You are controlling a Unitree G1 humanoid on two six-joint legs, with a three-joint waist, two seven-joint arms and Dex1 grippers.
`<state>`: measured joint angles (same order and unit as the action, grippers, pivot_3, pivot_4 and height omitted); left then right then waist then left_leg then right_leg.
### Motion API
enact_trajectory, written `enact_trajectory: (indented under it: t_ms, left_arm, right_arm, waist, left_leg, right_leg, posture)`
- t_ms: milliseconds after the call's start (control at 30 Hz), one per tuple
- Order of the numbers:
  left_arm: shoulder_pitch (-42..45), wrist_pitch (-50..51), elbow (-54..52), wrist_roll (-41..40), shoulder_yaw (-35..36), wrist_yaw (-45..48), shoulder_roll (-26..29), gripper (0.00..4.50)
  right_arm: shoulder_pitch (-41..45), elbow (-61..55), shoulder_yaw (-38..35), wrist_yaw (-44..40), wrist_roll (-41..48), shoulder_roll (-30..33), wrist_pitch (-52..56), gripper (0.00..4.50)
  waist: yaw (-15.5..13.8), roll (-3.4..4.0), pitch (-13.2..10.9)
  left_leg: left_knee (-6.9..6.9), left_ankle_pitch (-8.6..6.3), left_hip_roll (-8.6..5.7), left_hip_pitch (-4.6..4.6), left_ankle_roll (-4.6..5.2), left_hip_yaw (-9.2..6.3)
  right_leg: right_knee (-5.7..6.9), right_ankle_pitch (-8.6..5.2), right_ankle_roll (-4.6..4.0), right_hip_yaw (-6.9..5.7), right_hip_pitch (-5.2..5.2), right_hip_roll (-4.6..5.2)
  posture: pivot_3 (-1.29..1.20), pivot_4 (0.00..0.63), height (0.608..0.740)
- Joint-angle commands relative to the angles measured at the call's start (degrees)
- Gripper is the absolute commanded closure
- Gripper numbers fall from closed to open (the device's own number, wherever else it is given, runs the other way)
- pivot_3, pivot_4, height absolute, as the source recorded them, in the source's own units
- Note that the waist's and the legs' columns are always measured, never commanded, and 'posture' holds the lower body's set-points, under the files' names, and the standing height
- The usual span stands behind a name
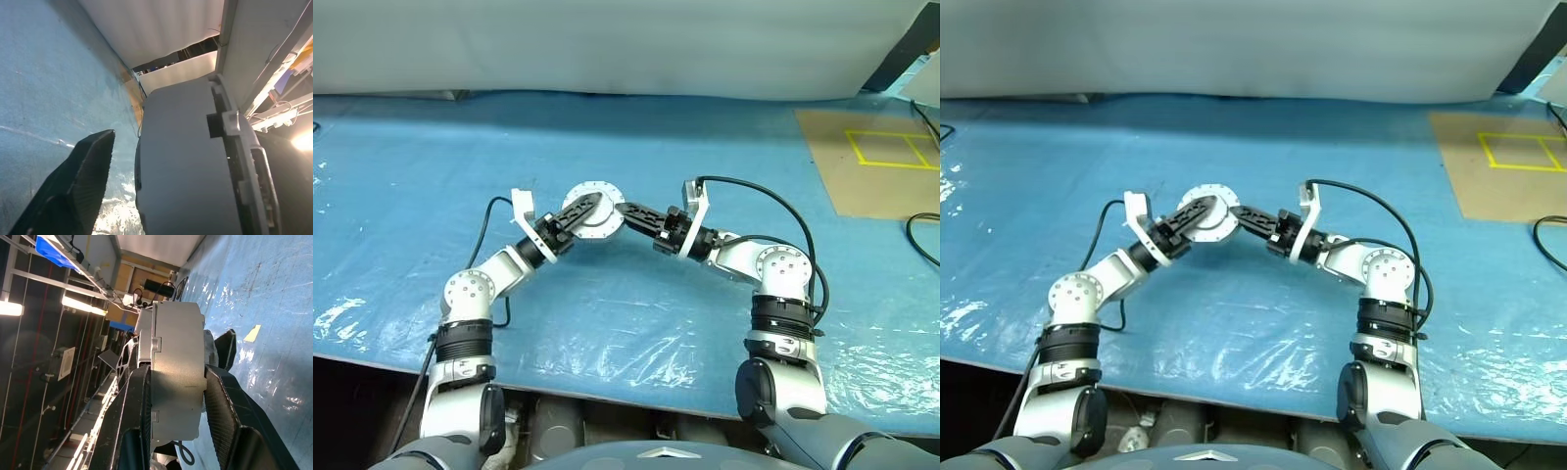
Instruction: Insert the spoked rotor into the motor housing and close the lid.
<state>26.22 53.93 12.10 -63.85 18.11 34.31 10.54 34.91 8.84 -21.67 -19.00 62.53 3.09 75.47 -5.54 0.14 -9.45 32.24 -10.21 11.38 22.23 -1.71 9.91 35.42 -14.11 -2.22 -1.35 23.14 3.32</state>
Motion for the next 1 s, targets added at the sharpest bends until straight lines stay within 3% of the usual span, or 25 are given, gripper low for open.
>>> enact_trajectory:
  t_ms: [33, 100, 567, 733, 1000]
  left_arm:
    - [-0.6, 1.4, -3.6, -0.2, -1.6, 1.5, 0.1, 1.28]
    - [-1.0, 2.2, -4.6, 0.0, -2.6, 1.9, 0.1, 1.81]
    - [-2.6, 2.8, -7.5, -0.5, -3.8, 3.1, 0.5, 1.87]
    - [-1.4, 0.8, -6.1, 0.9, -2.9, 2.6, 0.0, 1.91]
    - [1.7, -7.0, -2.1, 2.1, 3.2, -0.6, -0.3, 1.91]
  right_arm:
    - [0.8, -3.1, -0.1, -1.5, 3.4, -0.4, -0.8, 3.30]
    - [0.9, -3.0, -0.1, -1.5, 3.5, -0.4, -0.9, 3.30]
    - [0.2, -4.8, 2.4, 0.7, -1.8, 0.1, -6.1, 3.30]
    - [1.0, -1.0, 1.1, 0.3, 1.1, 0.0, -4.1, 1.58]
    - [1.1, 0.0, 1.4, 0.6, 0.5, 0.3, -4.5, 1.58]
  waist:
    - [0.0, 0.00, 0.0]
    - [0.0, 0.00, 0.0]
    - [0.0, 0.00, 0.0]
    - [0.0, -0.03, 0.0]
    - [0.1, -0.03, 0.0]
  left_leg:
    - [0.00, 0.00, 0.00, 0.00, 0.00, 0.00]
    - [-0.01, 0.00, 0.00, 0.00, 0.00, 0.01]
    - [0.00, 0.00, 0.01, -0.01, 0.00, 0.01]
    - [0.00, 0.00, 0.01, 0.01, 0.00, 0.01]
    - [0.01, 0.00, 0.01, -0.01, 0.00, 0.00]
  right_leg:
    - [0.00, 0.00, 0.00, 0.00, 0.00, 0.00]
    - [-0.01, 0.00, -0.01, 0.00, 0.00, 0.00]
    - [0.00, -0.01, -0.01, 0.00, 0.00, 0.00]
    - [0.00, -0.01, 0.00, 0.00, -0.01, 0.04]
    - [0.03, -0.01, 0.00, 0.01, 0.01, -0.03]
  posture:
    - [0.00, 0.150, 0.740]
    - [0.00, 0.150, 0.740]
    - [0.00, 0.150, 0.740]
    - [0.00, 0.150, 0.740]
    - [0.00, 0.150, 0.740]
